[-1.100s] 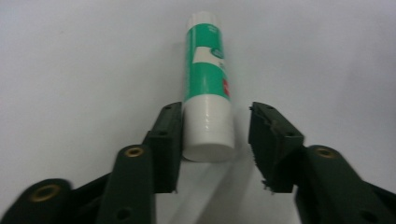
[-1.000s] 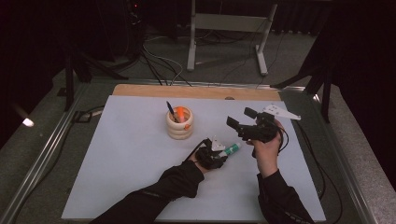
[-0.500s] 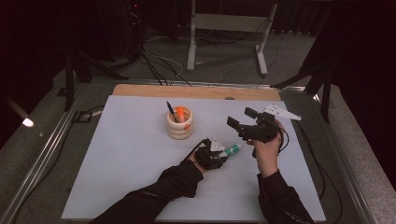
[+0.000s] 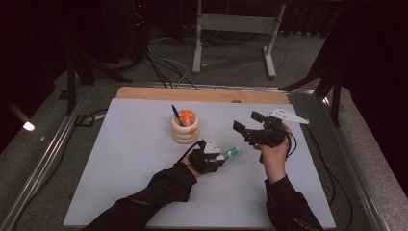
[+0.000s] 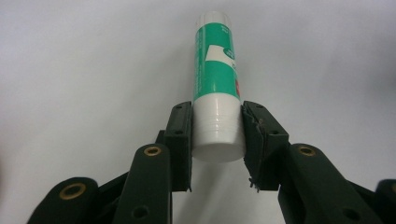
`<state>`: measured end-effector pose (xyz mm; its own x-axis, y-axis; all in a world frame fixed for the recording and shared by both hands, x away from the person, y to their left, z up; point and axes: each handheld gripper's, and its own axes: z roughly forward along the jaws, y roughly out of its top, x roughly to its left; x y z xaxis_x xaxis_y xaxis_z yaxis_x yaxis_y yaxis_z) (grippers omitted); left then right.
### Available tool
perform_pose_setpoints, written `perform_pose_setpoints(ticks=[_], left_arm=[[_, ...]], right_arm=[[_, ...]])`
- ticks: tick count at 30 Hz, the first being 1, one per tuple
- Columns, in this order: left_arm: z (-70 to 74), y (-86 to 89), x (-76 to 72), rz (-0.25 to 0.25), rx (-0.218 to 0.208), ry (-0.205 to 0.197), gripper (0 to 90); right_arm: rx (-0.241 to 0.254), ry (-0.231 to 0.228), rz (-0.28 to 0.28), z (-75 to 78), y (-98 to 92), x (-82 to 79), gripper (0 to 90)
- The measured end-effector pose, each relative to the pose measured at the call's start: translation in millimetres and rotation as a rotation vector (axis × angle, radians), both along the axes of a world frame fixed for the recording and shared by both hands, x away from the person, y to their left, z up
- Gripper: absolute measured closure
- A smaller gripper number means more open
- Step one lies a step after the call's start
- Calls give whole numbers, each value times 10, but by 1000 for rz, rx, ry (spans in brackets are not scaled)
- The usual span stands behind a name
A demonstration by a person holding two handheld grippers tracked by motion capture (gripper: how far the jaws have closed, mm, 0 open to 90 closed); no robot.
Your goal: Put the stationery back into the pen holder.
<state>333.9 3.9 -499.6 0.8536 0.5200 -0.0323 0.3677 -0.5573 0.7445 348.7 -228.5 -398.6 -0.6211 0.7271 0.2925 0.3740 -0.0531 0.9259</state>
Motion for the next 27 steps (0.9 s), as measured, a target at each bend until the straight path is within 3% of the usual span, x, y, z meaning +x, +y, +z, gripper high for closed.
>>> perform_pose_setpoints(ticks=[10,18,23,27], left_arm=[[22,242,-18,12,7,18,666],[94,349,-24,14,-1,6,666],[121,401,-34,6,8,6,666],[142,444,-41,2,21,9,666]], right_arm=[[-25,3,44,-58,61,-2,20],[-35,22,70,-103,54,-24,22],[-125,-76,78,-130,94,-99,54],[-199,-97,151,-162,142,-159,25]])
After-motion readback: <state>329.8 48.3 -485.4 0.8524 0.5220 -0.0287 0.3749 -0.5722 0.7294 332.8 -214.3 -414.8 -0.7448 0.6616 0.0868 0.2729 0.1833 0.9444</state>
